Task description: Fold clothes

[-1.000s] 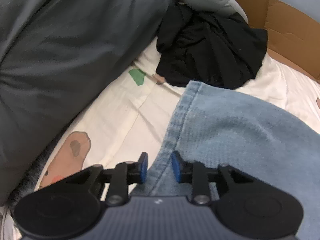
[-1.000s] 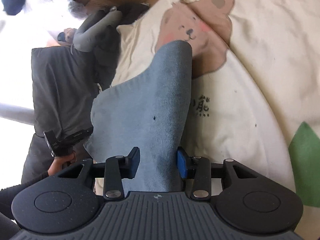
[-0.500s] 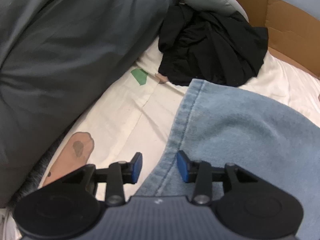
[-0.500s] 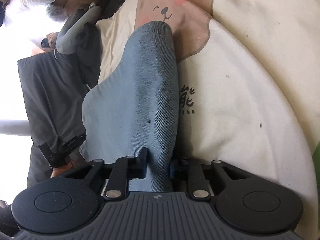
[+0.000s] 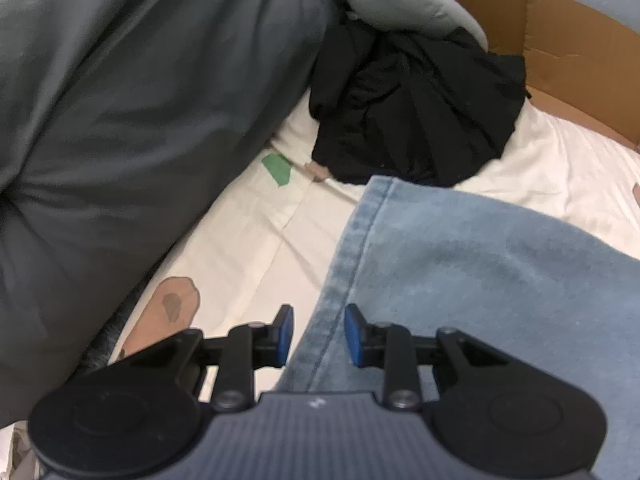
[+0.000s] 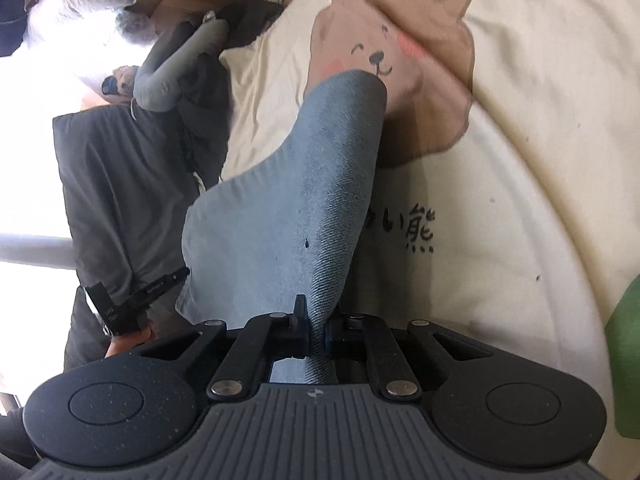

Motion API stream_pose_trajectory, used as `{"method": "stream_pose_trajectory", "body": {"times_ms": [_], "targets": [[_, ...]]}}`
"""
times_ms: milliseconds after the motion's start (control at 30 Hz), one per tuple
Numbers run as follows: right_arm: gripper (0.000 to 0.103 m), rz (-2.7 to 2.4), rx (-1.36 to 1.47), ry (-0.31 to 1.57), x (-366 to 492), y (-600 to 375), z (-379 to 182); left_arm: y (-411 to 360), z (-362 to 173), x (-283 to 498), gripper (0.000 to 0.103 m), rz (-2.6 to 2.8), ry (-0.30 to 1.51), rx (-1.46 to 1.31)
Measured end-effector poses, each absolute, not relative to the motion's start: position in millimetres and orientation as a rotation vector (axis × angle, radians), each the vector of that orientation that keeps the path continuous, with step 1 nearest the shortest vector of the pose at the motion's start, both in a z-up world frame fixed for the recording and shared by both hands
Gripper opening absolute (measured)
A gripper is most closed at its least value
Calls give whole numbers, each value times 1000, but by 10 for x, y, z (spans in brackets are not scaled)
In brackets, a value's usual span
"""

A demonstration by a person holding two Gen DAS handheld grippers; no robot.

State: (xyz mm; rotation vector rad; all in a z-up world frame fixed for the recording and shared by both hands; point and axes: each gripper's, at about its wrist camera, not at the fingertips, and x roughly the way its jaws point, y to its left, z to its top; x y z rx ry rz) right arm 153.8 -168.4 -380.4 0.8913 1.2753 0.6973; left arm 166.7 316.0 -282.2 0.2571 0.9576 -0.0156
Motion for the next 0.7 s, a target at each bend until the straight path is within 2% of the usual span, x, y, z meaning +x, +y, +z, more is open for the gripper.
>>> {"method": "stream_pose_trajectory", "body": {"times_ms": [300, 700], "targets": [[4, 636, 909, 1215, 1591, -2178, -3656, 2969, -2699, 1591, 30, -42, 947, 234], [4, 492, 882, 1109, 1625, -3269, -3432, 2287, -2631, 1391, 30, -237, 914, 163]]}}
